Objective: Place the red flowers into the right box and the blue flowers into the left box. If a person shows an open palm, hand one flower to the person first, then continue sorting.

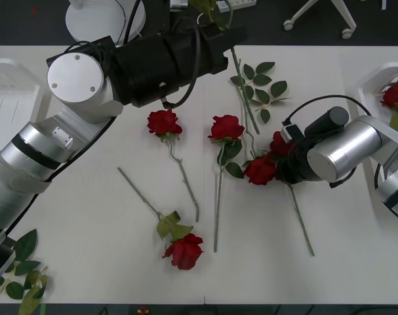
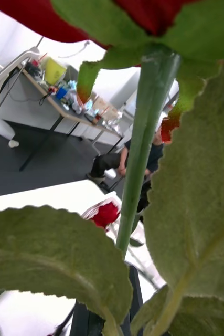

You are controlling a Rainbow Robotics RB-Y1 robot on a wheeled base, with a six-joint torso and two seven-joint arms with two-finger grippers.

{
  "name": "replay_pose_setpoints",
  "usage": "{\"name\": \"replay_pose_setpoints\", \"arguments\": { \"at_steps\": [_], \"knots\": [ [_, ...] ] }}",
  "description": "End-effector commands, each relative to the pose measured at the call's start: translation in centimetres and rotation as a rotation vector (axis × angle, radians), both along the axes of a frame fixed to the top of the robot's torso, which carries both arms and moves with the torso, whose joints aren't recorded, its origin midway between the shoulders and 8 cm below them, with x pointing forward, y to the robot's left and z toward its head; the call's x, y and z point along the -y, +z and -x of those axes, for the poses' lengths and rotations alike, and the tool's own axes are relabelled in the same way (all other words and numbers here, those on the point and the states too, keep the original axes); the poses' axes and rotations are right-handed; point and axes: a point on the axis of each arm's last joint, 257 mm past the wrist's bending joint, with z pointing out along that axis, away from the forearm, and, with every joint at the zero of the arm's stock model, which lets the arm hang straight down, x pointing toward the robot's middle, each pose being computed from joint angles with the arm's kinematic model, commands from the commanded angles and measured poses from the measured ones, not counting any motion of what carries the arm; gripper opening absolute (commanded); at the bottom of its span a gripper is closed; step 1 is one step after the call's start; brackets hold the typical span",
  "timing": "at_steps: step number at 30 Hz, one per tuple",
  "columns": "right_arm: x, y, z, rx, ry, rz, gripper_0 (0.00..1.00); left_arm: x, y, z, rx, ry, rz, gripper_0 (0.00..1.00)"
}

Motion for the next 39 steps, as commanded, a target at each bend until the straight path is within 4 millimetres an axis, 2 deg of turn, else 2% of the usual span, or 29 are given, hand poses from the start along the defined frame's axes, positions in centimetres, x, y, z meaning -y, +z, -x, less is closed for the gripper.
{"name": "replay_pose_setpoints", "arguments": {
  "at_steps": [1, 3, 4, 10, 13, 16, 19, 22, 25, 26, 28, 29, 31, 32, 34, 37, 39],
  "knots": [
    [1.1, -1.1, 0.0, -0.015, -0.056, 0.026, 0.26, 3.8, 5.0, 3.6, -0.009, -0.095, 0.114, 0.0],
    [1.7, -1.5, 0.1, -0.025, -0.07, 0.032, 0.02, 4.3, 5.1, 3.8, -0.013, -0.099, 0.126, 0.0],
    [1.9, -1.6, 0.1, -0.027, -0.073, 0.033, 0.0, 4.4, 5.1, 3.9, -0.016, -0.102, 0.13, 0.0],
    [2.2, -1.5, 0.1, -0.045, -0.089, 0.026, 0.0, 5.2, 5.5, 4.6, -0.037, -0.128, 0.157, 0.0],
    [1.7, -0.3, -0.1, -0.072, -0.111, -0.011, 0.0, 5.2, 5.5, 4.6, -0.037, -0.128, 0.157, 0.0],
    [1.4, 2.3, -0.4, -0.112, -0.142, -0.069, 0.0, 5.2, 5.5, 4.6, -0.037, -0.128, 0.157, 0.0],
    [1.3, 6.3, -1.1, -0.138, -0.159, -0.123, 0.0, 5.2, 5.5, 4.6, -0.037, -0.128, 0.157, 0.0],
    [1.5, 9.0, -1.8, -0.136, -0.168, -0.159, 0.0, 5.2, 5.5, 4.6, -0.037, -0.128, 0.157, 0.0],
    [2.1, 13.1, -3.4, -0.09, -0.167, -0.211, 0.0, 5.2, 5.5, 4.6, -0.037, -0.128, 0.157, 0.0],
    [2.3, 13.8, -3.7, -0.076, -0.163, -0.213, 0.0, 5.2, 5.5, 4.6, -0.037, -0.128, 0.157, 0.0],
    [3.7, 16.7, -5.1, -0.012, -0.117, -0.179, 0.0, 5.2, 5.5, 4.6, -0.037, -0.128, 0.157, 0.0],
    [4.1, 17.4, -5.4, 0.004, -0.104, -0.168, 0.0, 5.2, 5.5, 4.6, -0.037, -0.128, 0.157, 0.0],
    [6.6, 19.7, -6.4, 0.063, -0.067, -0.103, 0.0, 5.2, 5.5, 4.6, -0.037, -0.128, 0.157, 0.0],
    [7.3, 20.3, -6.6, 0.076, -0.059, -0.084, 0.0, 5.2, 5.5, 4.6, -0.037, -0.128, 0.157, 0.0],
    [10.8, 22.1, -7.1, 0.121, -0.03, 0.029, 0.0, 5.2, 5.5, 4.6, -0.037, -0.128, 0.157, 0.0],
    [14.4, 24.0, -7.5, 0.162, -0.012, 0.151, 0.0, 5.2, 5.5, 4.6, -0.037, -0.128, 0.157, 0.0],
    [18.0, 26.4, -8.0, 0.217, -0.011, 0.253, 0.0, 5.2, 5.5, 4.6, -0.037, -0.128, 0.157, 0.0]
  ]
}}
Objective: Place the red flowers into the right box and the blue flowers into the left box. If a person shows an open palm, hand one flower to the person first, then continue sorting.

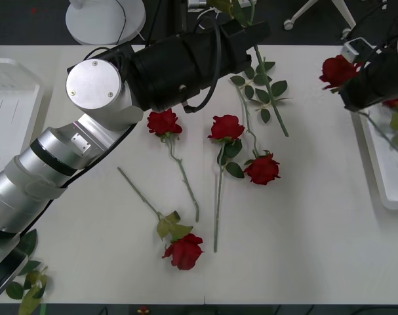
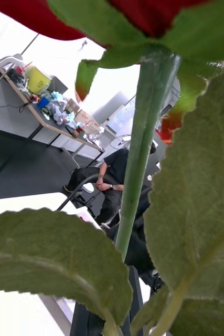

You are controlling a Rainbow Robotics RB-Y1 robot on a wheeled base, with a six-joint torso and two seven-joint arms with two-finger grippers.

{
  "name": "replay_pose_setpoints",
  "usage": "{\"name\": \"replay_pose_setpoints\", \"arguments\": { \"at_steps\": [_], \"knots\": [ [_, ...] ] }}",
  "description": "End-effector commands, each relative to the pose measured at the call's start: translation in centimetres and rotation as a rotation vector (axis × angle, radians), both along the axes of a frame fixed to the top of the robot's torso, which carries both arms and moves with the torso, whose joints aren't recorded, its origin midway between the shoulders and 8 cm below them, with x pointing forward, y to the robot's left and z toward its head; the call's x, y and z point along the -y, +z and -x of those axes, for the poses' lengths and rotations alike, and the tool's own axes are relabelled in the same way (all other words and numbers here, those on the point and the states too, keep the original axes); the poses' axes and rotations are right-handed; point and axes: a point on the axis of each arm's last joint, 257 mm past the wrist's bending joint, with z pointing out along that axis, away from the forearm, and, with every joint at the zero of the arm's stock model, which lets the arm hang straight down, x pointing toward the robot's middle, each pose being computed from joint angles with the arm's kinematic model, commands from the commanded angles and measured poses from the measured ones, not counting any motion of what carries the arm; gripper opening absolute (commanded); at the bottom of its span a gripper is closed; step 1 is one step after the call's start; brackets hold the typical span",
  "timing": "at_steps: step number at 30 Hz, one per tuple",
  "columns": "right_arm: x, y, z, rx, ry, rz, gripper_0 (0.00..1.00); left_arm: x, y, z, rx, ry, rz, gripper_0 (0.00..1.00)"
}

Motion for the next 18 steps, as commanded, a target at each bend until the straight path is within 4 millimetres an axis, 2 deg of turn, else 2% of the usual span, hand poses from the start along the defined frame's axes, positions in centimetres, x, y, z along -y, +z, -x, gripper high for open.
{"name": "replay_pose_setpoints", "arguments": {
  "at_steps": [1, 2, 5, 6, 8, 11, 14, 18],
  "knots": [
    [8.8, 8.7, -1.8, 0.162, -0.042, 0.215, 0.0, 2.3, 4.1, 2.6, -0.005, -0.082, 0.07, 0.0],
    [9.7, 9.2, -1.8, 0.17, -0.049, 0.239, 0.0, 2.3, 4.1, 2.6, -0.005, -0.082, 0.07, 0.0],
    [15.0, 10.5, -1.3, 0.177, -0.125, 0.334, 0.0, 2.3, 4.1, 2.6, -0.005, -0.082, 0.07, 0.0],
    [15.9, 10.5, -1.1, 0.175, -0.143, 0.346, 0.0, 2.3, 4.1, 2.6, -0.005, -0.082, 0.07, 0.0],
    [19.0, 10.7, -1.0, 0.184, -0.199, 0.392, 0.0, 2.3, 4.1, 2.6, -0.005, -0.082, 0.07, 0.0],
    [22.0, 10.2, -1.1, 0.196, -0.253, 0.429, 0.0, 2.3, 4.1, 2.6, -0.005, -0.082, 0.07, 0.0],
    [23.6, 9.2, -1.3, 0.208, -0.28, 0.43, 0.0, 2.3, 4.1, 2.6, -0.005, -0.082, 0.07, 0.0],
    [25.3, 6.8, -1.6, 0.215, -0.317, 0.403, 0.0, 2.3, 4.1, 2.6, -0.005, -0.082, 0.07, 0.0]
  ]
}}
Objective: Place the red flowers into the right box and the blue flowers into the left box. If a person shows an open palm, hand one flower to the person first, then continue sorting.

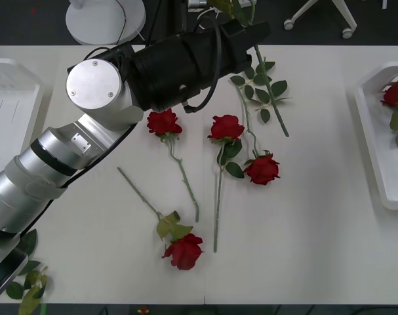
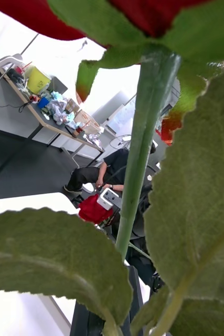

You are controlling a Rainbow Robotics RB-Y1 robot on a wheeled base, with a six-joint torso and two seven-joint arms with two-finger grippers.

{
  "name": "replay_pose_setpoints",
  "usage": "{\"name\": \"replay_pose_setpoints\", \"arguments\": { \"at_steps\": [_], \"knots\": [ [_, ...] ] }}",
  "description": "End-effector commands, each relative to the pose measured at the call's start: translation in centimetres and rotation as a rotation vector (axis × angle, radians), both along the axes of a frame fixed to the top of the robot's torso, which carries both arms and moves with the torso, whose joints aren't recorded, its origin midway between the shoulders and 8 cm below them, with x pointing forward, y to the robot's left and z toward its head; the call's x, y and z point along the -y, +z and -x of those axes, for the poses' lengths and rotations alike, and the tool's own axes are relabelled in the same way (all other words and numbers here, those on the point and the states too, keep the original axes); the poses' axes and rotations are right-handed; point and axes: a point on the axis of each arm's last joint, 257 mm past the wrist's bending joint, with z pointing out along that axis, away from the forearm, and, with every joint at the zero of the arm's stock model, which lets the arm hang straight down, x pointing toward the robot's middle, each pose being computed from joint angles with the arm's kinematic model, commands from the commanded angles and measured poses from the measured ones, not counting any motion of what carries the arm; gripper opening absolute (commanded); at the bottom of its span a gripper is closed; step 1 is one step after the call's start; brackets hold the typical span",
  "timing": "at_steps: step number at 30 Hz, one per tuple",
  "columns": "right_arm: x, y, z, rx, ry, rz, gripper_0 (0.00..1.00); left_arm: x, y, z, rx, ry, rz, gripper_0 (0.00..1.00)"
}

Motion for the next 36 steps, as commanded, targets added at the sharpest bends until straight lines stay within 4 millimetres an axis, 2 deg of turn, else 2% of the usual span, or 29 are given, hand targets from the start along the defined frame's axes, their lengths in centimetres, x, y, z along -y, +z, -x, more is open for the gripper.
{"name": "replay_pose_setpoints", "arguments": {
  "at_steps": [1, 9, 16, 23, 24, 25, 26, 27, 29, 31, 32, 36],
  "knots": [
    [2.5, 1.8, -0.8, 0.084, -0.052, -0.01, 0.0, 2.3, 4.1, 2.5, -0.005, -0.081, 0.069, 0.0],
    [2.9, -2.8, -1.4, 0.134, -0.127, -0.086, 0.0, 2.3, 4.1, 2.5, -0.005, -0.081, 0.069, 0.0],
    [1.3, -6.4, -1.8, 0.158, -0.182, -0.156, 0.0, 2.3, 4.1, 2.5, -0.005, -0.081, 0.069, 0.0],
    [0.5, -7.2, -2.0, 0.152, -0.178, -0.175, 0.02, 2.3, 4.1, 2.5, -0.005, -0.081, 0.069, 0.0],
    [0.6, -7.2, -2.0, 0.152, -0.178, -0.174, 0.1, 2.3, 4.1, 2.5, -0.005, -0.081, 0.069, 0.0],
    [0.6, -7.2, -2.0, 0.151, -0.178, -0.172, 0.26, 2.3, 4.1, 2.5, -0.005, -0.081, 0.069, 0.0],
    [0.8, -7.1, -1.9, 0.152, -0.179, -0.17, 0.36, 2.3, 4.1, 2.5, -0.005, -0.081, 0.069, 0.0],
    [0.8, -7.0, -1.9, 0.154, -0.181, -0.171, 0.4, 2.3, 4.1, 2.5, -0.005, -0.081, 0.069, 0.0],
    [1.5, -6.3, -1.8, 0.162, -0.188, -0.167, 0.61, 2.3, 4.1, 2.5, -0.005, -0.081, 0.069, 0.0],
    [2.0, -5.6, -1.6, 0.168, -0.188, -0.169, 0.77, 2.3, 4.1, 2.5, -0.005, -0.081, 0.069, 0.0],
    [2.4, -5.0, -1.4, 0.166, -0.186, -0.167, 0.83, 2.3, 4.1, 2.5, -0.005, -0.081, 0.069, 0.0],
    [3.2, -3.0, -0.8, 0.13, -0.142, -0.152, 0.92, 2.3, 4.1, 2.5, -0.005, -0.081, 0.069, 0.0]
  ]
}}
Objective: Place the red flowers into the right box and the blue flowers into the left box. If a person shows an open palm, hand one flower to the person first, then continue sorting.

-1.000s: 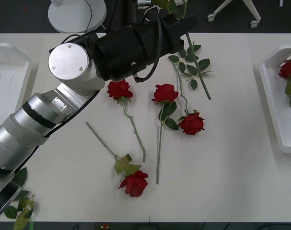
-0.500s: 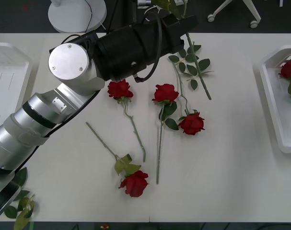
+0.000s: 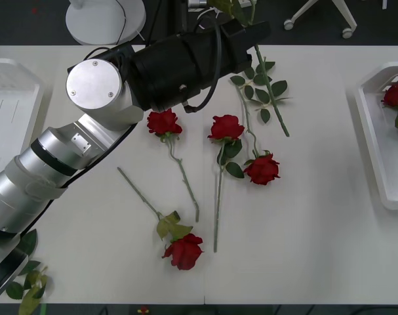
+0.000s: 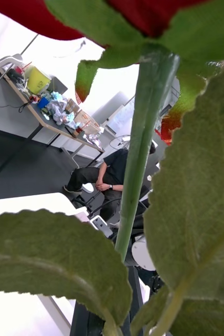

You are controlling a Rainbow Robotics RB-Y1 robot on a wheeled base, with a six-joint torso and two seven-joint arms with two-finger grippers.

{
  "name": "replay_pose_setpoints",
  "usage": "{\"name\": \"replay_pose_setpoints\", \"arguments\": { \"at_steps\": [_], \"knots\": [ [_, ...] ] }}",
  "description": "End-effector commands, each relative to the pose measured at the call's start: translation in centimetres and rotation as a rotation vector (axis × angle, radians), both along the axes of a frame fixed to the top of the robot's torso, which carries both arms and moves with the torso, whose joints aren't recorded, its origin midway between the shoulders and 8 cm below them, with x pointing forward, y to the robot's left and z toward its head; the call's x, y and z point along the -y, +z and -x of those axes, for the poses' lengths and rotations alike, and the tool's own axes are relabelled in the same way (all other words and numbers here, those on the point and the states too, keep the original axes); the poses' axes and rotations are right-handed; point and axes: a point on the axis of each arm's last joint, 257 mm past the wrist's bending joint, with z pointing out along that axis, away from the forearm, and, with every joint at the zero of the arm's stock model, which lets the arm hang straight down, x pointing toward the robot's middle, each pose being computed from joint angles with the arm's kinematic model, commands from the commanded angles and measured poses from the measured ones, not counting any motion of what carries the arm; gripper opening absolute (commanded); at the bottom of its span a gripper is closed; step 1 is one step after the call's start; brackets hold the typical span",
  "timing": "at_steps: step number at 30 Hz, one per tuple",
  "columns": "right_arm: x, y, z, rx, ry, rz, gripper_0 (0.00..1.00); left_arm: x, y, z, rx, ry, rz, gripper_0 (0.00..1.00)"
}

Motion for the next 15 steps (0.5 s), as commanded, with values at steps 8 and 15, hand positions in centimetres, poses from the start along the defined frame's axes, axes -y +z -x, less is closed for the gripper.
{"name": "replay_pose_setpoints", "arguments": {
  "at_steps": [8, 15],
  "knots": [
    [-0.1, 11.0, 1.1, -0.056, 0.219, -0.014, 1.0, 2.3, 4.0, 2.5, -0.005, -0.081, 0.067, 0.0],
    [-6.0, 13.2, 2.5, -0.127, 0.471, -0.095, 1.0, 2.3, 4.0, 2.5, -0.005, -0.081, 0.067, 0.0]
  ]
}}
